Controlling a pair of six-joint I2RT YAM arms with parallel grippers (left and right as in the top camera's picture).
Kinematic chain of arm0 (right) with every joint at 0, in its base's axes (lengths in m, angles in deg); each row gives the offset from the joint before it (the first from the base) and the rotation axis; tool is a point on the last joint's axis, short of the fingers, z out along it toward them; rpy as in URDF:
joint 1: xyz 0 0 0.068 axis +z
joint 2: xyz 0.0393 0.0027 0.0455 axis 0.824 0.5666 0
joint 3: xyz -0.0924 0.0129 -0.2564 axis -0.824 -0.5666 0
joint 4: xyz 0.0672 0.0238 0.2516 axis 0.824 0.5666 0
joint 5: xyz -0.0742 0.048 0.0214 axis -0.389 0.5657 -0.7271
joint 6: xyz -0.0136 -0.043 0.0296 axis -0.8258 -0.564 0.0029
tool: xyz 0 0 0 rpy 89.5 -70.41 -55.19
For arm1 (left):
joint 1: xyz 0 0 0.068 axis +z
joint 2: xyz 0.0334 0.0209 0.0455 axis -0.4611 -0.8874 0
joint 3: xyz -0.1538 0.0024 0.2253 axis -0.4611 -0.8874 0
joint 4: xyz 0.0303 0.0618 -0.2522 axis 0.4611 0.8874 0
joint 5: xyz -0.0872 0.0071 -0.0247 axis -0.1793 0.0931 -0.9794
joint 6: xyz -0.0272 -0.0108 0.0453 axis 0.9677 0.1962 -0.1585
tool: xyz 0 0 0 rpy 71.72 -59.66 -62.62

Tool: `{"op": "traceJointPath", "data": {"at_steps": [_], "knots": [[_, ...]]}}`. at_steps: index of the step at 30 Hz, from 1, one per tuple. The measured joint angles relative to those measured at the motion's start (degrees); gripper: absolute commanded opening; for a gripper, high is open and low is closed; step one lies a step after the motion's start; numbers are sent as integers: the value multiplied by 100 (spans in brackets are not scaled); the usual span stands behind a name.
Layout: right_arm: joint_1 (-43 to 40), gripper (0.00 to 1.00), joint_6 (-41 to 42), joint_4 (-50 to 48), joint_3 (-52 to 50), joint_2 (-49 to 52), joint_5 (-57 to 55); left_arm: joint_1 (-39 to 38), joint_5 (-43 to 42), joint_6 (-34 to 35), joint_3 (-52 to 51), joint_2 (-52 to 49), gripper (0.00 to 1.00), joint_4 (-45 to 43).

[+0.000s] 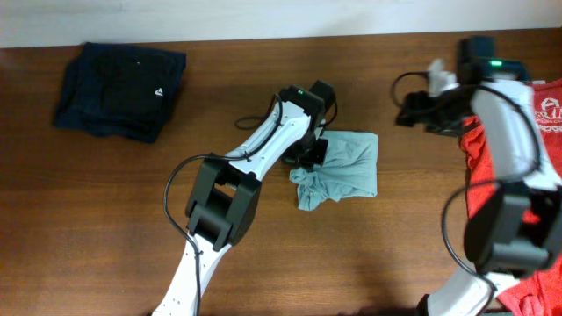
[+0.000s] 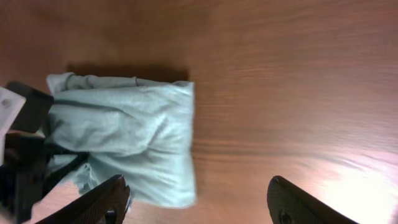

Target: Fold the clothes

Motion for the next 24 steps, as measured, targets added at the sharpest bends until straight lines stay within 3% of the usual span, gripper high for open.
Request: {"op": "traceJointPath", "data": {"at_steps": [1, 3, 13, 24], "knots": [[-111, 77, 2, 63, 15, -79, 2, 0, 57, -2, 129, -22, 1, 17], [-291, 99, 42, 157, 17, -131, 4, 0, 164, 0, 422, -52, 1, 68], [-496, 99, 13, 127, 7, -103, -74, 157, 466, -2, 1840, -55, 1, 234], [-496, 99, 15, -26, 7, -101, -155, 1040, 501, -4, 2074, -57, 1, -125]]}}
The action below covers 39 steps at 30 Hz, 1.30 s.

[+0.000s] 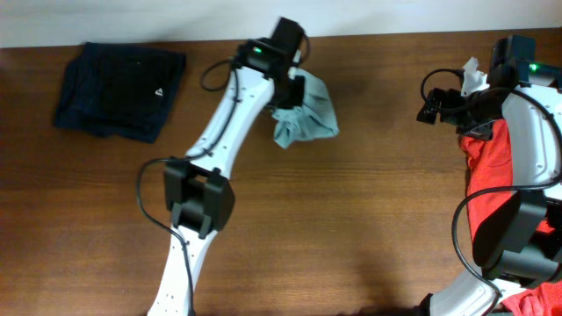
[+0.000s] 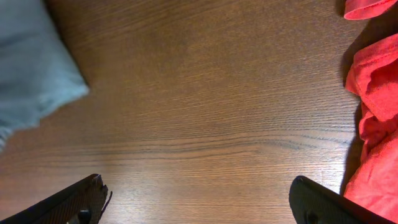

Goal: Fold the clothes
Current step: 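Carry the light blue bundle with the left gripper to the navy garment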

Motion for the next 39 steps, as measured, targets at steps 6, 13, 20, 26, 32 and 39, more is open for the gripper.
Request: {"op": "traceJointPath", "data": {"at_steps": [6, 13, 20, 26, 32, 39], "knots": [[0, 99, 4, -2, 2, 0, 0, 699, -2, -2, 424, -52, 1, -111], [0, 99, 0, 0, 2, 0, 0, 1674, -94, -2, 1152, -52, 1, -883], [0, 98, 0, 0, 0, 0, 0, 2553, -310, 0, 1209, -52, 1, -2026], [0, 99, 2, -2, 2, 0, 0, 3189, -330, 0, 1209, -52, 1, -2389], [0, 99, 0, -2, 2, 0, 0, 3674, -328, 4, 1158, -59, 1, -2267], [0, 99, 0, -2, 2, 0, 0, 3967, -435, 219, 826, -317, 1, -1856]]}}
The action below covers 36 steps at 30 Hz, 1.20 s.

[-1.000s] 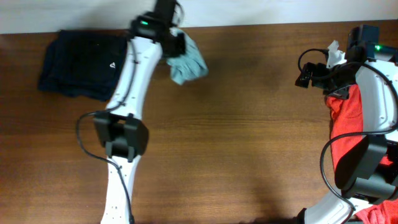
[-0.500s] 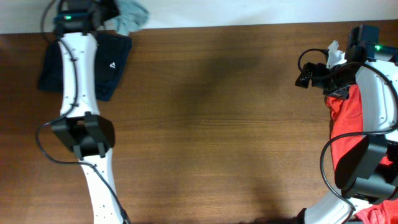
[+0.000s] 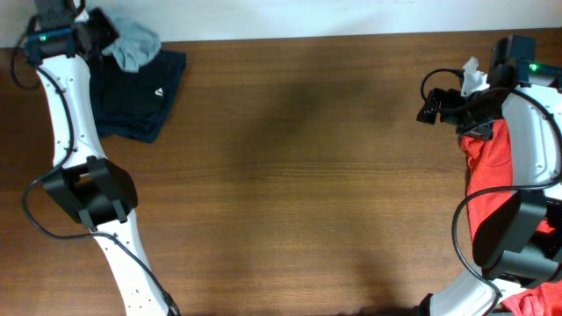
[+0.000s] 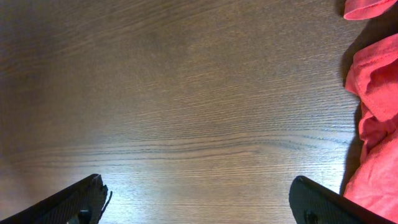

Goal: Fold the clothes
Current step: 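Carry the light blue bundle with the left gripper to the navy garment, then lower the bundle onto the navy garment and open the left gripper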

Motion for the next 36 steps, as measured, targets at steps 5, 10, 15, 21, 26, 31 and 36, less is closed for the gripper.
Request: {"op": "traceJointPath", "data": {"at_steps": [5, 10, 15, 21, 26, 31, 36], "knots": [[0, 99, 0, 0, 0, 0, 0, 125, -90, 94, -85, -507, 1, 496], [0, 99, 2, 0, 0, 0, 0, 164, -85, 114, -127, -662, 1, 977], [0, 99, 2, 0, 0, 0, 0, 168, -15, 166, -122, -662, 1, 1567], [0, 99, 2, 0, 0, 0, 0, 179, 238, 433, -122, -662, 14, 2179], [0, 99, 0, 0, 0, 0, 0, 264, 278, 496, -120, -662, 99, 2463], [0, 99, 0, 0, 0, 0, -2, 474, -92, 474, -2, -662, 99, 2542], [0, 99, -2, 0, -2, 0, 0, 691, -835, 404, 695, -612, 99, 2636]]}}
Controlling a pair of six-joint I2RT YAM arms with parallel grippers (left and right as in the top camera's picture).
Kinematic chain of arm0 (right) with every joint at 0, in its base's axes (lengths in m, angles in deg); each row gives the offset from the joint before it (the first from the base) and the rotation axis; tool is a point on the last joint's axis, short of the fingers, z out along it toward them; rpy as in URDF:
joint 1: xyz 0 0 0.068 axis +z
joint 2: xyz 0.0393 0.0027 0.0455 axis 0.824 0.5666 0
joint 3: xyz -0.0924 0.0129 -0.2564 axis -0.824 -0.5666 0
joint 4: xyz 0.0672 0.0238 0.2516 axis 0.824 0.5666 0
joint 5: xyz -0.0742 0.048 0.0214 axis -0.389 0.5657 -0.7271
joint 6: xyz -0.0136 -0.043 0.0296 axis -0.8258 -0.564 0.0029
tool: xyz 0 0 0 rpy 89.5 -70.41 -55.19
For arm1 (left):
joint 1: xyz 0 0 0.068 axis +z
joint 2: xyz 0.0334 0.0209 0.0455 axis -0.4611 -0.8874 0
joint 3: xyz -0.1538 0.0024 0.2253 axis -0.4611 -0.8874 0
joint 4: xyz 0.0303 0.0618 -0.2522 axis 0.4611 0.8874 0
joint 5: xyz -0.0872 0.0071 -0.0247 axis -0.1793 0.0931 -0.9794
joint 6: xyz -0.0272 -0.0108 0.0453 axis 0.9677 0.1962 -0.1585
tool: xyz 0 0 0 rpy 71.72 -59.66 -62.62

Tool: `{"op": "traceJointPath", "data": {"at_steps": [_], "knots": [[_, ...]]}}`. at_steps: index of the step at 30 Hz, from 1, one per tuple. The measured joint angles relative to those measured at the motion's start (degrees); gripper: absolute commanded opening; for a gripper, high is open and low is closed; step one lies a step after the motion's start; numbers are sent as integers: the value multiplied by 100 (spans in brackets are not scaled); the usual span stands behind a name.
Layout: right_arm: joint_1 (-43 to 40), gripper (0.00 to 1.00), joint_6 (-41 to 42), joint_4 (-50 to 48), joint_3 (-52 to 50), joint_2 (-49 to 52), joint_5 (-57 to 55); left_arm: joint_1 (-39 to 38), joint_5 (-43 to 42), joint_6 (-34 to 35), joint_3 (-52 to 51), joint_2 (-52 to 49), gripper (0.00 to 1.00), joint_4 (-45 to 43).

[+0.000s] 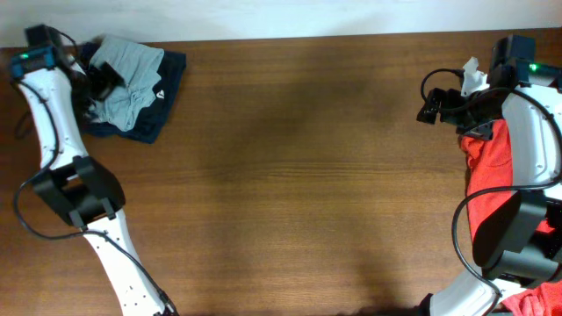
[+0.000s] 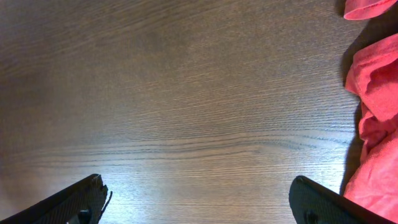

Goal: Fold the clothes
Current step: 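Lower the bundle onto the navy garment and open the left gripper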

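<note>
A folded light grey-blue garment [image 1: 129, 77] lies on top of a folded navy garment [image 1: 149, 96] at the table's far left corner. My left gripper [image 1: 101, 77] is at the grey-blue garment's left edge; the overhead view does not show how its jaws stand. A heap of red clothes [image 1: 492, 167] lies at the right edge, and also shows as red clothes [image 2: 373, 106] in the right wrist view. My right gripper [image 1: 430, 105] hangs just left of that heap. The right gripper [image 2: 196, 182] stands wide open over bare wood, holding nothing.
The brown wooden table [image 1: 290, 175] runs between the two piles. A pale wall strip borders its far edge. The white left arm [image 1: 53, 132] crosses the left side and the right arm [image 1: 527, 132] stands over the red heap.
The grey-blue garment was held up at the far left corner above the navy pile; now it rests spread on that pile, with the left gripper lower beside it. The right arm has not moved.
The left gripper was on the folded grey-blue garment at the table's middle, the right gripper open nearby. Then the left held the garment farther back while the right stood by the red heap. Later the garment was over the navy pile; now it lies on it.
</note>
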Motion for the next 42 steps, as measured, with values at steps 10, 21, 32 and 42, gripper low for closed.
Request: {"op": "traceJointPath", "data": {"at_steps": [10, 21, 32, 42], "knots": [[0, 99, 4, 0, 0, 0, 0, 173, -509, -264, 680, 754, 1, -72], [0, 98, 2, 0, 2, 0, 0, 162, -1858, -1543, -15, 120, 0, -1499], [0, 99, 4, 0, 2, 0, 0, 164, -2640, -1864, -52, -1161, 0, -2120], [0, 99, 2, 0, 2, 2, 0, 225, -3399, -1786, 146, -1300, 0, -2345]]}}
